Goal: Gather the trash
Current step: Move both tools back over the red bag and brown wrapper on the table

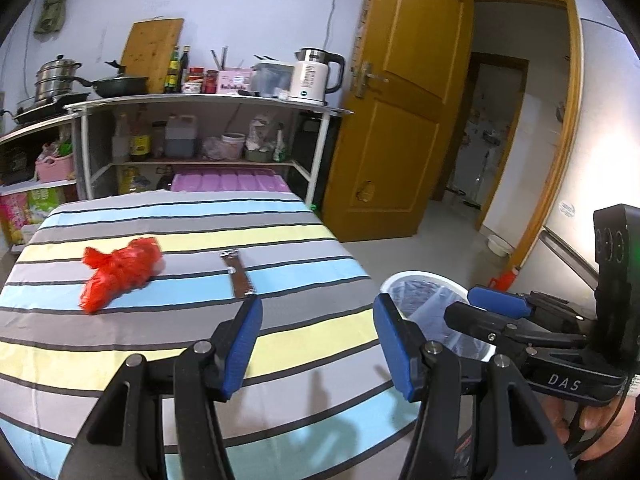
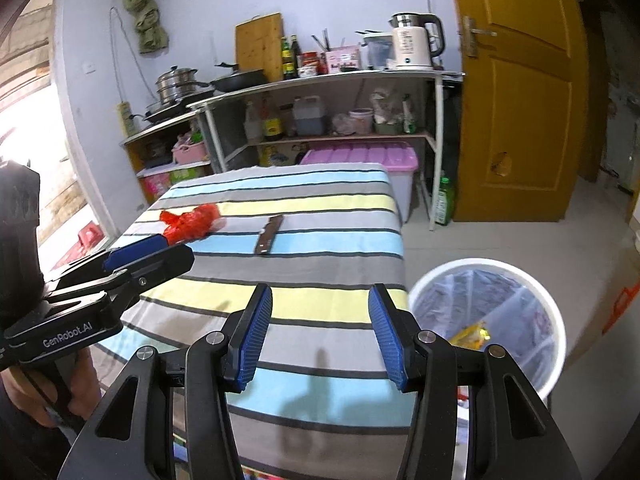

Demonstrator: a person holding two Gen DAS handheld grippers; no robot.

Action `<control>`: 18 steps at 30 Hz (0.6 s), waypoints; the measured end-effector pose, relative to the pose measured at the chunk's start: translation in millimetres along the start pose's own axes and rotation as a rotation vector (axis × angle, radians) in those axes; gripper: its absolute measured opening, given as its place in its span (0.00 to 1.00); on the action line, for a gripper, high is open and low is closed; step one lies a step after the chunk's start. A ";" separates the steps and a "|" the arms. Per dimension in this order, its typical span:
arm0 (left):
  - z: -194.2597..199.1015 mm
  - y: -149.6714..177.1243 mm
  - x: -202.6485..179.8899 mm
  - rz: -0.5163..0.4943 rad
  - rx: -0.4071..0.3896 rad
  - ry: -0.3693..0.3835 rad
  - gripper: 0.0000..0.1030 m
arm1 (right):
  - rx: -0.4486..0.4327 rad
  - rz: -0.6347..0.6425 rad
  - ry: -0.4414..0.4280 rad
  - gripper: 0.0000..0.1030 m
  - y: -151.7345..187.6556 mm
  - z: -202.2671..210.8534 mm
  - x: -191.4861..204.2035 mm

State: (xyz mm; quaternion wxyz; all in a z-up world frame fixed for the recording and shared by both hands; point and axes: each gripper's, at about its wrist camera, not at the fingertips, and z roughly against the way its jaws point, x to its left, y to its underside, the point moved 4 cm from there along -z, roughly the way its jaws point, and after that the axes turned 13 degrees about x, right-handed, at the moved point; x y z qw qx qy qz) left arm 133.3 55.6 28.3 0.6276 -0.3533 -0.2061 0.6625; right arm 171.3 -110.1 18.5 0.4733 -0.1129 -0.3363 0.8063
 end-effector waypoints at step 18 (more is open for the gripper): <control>2.1 7.0 84.4 0.093 0.008 -0.103 0.58 | 0.077 0.047 -0.066 0.50 -22.9 -53.6 44.2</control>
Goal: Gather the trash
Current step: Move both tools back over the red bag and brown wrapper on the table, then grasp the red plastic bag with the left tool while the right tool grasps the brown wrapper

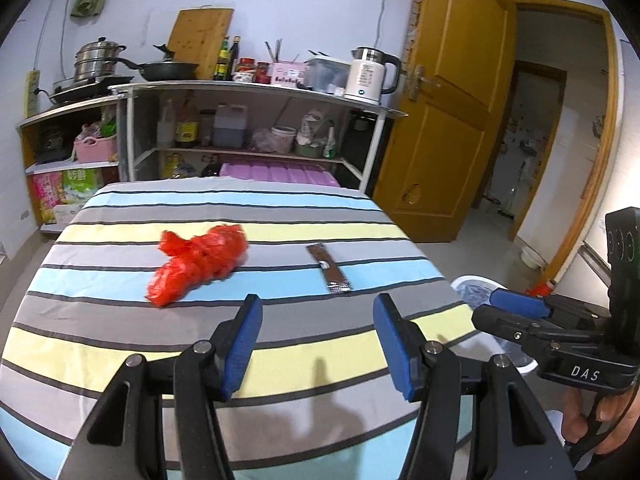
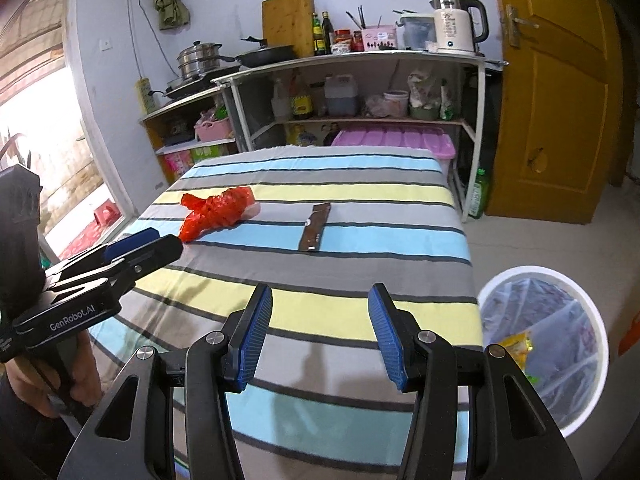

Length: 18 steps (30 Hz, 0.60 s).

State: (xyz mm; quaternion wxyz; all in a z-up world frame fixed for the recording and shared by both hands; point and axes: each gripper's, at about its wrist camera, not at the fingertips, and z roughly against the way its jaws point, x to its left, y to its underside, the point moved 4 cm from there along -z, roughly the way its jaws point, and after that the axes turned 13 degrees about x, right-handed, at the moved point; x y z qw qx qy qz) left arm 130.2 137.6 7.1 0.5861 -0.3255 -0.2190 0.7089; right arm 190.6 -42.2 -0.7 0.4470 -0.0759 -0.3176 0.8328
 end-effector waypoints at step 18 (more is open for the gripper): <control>-29.3 -24.0 80.5 0.037 0.033 -0.096 0.58 | 0.071 -0.002 -0.039 0.50 -45.5 -62.7 19.1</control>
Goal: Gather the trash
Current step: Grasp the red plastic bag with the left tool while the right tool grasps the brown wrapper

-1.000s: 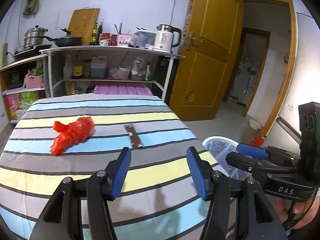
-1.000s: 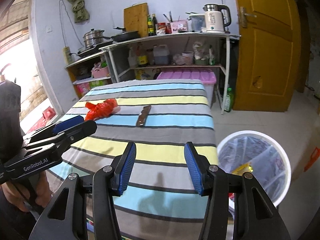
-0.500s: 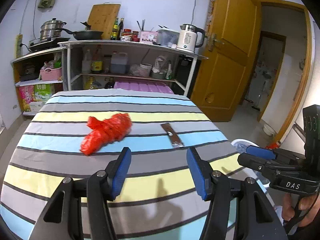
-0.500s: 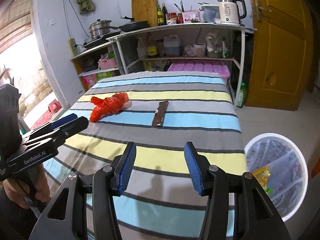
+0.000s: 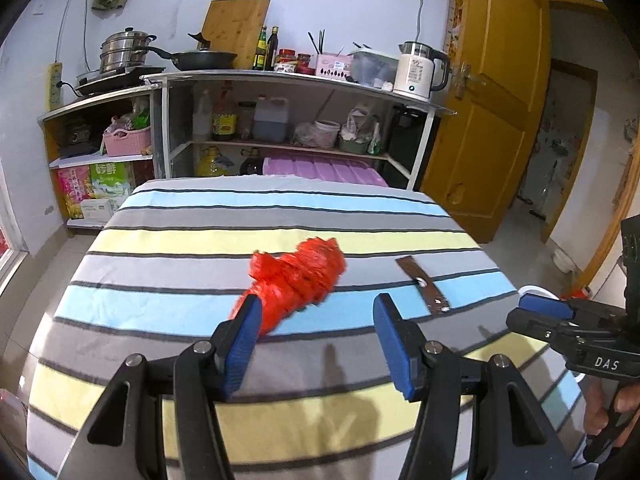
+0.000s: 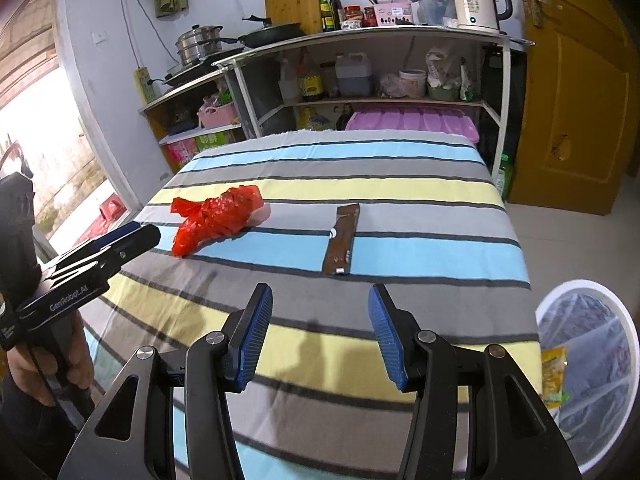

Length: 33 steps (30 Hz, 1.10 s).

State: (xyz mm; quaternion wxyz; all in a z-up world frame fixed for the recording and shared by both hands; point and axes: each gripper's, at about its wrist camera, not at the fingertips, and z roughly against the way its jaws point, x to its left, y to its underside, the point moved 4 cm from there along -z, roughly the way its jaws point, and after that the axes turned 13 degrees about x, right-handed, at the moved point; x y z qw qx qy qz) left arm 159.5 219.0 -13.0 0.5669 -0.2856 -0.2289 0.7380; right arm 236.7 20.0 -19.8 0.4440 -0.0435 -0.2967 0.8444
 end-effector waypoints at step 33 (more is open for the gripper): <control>-67.6 -16.6 13.2 -0.037 0.170 -0.021 0.42 | 0.115 0.014 0.077 0.23 -43.6 -93.7 -16.1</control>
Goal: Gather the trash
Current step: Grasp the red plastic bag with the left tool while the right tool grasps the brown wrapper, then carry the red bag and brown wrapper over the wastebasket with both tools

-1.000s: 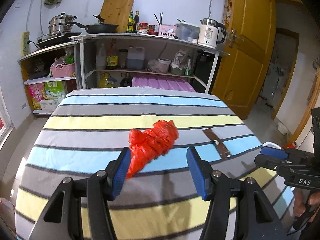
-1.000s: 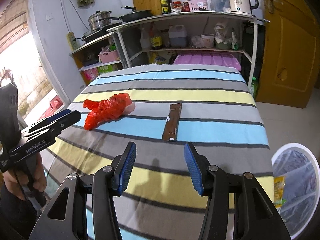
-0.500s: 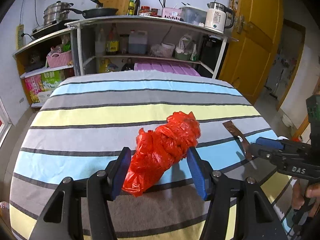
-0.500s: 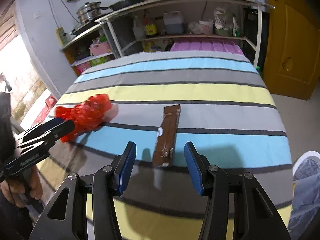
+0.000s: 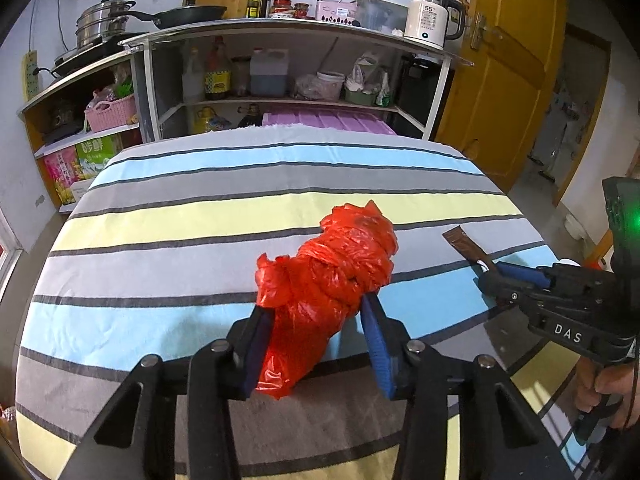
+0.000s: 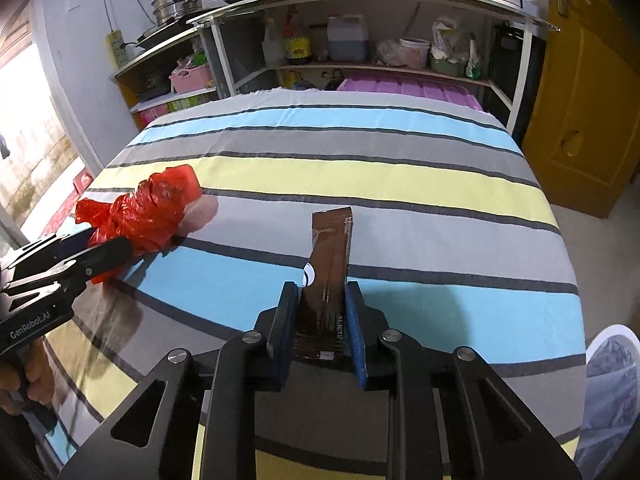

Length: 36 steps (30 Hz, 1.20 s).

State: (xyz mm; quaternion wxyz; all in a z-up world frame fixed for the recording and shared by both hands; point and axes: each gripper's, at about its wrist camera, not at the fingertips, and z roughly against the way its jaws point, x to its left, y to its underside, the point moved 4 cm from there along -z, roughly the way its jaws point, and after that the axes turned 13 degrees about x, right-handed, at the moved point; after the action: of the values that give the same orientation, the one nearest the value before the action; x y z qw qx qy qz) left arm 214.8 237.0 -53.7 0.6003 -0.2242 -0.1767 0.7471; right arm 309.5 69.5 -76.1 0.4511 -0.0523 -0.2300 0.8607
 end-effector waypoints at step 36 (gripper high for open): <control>87.2 45.5 -135.9 -0.096 -0.107 0.161 0.38 | -0.202 -0.089 -0.018 0.22 106.2 146.9 -41.2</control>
State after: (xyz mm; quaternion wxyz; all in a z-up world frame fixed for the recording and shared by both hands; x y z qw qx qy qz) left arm 154.1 94.9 11.7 0.6348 -0.3063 -0.1780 0.6867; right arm 210.1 -66.5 2.6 0.4792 -0.0794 -0.3217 0.8128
